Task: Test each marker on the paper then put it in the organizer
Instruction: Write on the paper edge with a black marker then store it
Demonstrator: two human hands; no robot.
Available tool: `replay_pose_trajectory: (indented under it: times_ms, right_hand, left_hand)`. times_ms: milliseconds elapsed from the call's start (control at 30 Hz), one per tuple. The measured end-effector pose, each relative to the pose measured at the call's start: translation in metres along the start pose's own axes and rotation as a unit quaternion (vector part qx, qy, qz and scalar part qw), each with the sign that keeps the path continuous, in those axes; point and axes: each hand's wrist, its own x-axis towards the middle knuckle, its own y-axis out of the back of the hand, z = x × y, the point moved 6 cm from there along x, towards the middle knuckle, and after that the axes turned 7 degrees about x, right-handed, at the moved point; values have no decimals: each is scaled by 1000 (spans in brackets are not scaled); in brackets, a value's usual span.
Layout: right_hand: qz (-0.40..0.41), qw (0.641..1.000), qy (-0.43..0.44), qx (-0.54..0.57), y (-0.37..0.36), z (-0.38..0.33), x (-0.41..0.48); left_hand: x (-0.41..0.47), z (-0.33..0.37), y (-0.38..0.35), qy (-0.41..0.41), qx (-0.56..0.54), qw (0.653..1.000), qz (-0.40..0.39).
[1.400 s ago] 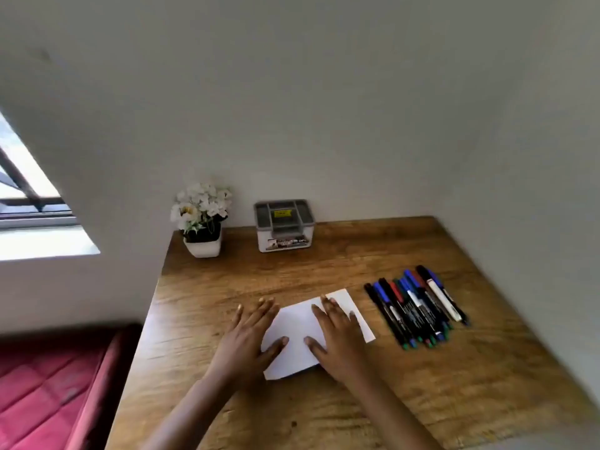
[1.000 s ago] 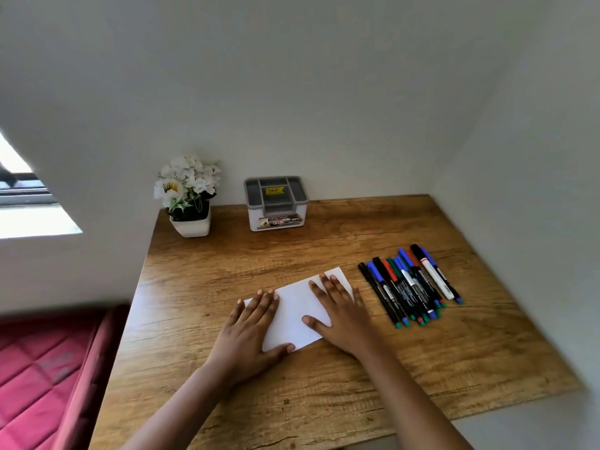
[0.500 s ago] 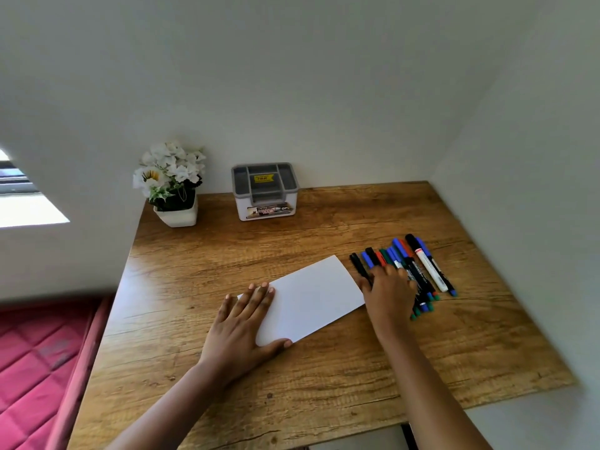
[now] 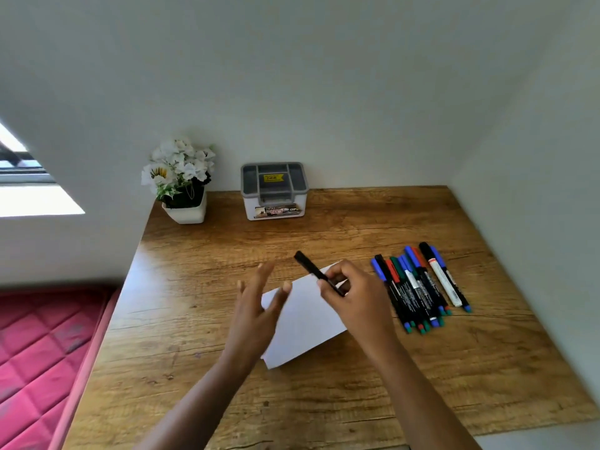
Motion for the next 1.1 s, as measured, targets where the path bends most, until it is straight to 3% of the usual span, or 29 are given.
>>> replay_pose_trajectory:
  times_ms: [67, 200, 367, 533, 567, 667, 733, 867, 933, 1033, 1100]
  right_hand:
    - [-21, 1000, 8, 18, -15, -9, -3]
    - [-28, 999, 29, 27, -30, -24, -2]
    - [-42, 997, 57, 3, -36, -35, -8]
    - [-85, 996, 29, 21, -43, -47, -8]
    - [-93, 995, 19, 31, -42, -48, -7]
    - [-149, 982, -65, 94, -41, -35, -19]
    - [-186, 950, -153, 197, -43, -25, -30]
    - [-178, 903, -197, 338, -51, -20, -24]
    - [-181, 879, -198, 394, -55, -21, -19]
    - [-167, 804, -232, 522, -58, -17, -19]
    - [-147, 757, -248, 586, -61, -13, -20]
  left_hand:
    - [15, 17, 2, 39, -211, 976, -29]
    - [32, 20, 6, 69, -398, 914, -36]
    - [28, 4, 2, 95, -506, 856, -39]
    - [31, 1, 7, 109, -530, 840, -35]
    - [37, -2, 19, 96, -550, 829, -17]
    - [67, -39, 83, 106, -645, 748, 117]
    - [79, -58, 122, 123, -607, 771, 148]
    - [67, -55, 105, 121, -455, 882, 16]
    - [47, -58, 88, 105, -360, 927, 0]
    - [17, -58, 78, -28, -72, 997, 30]
    - [-6, -53, 70, -157, 141, 977, 40]
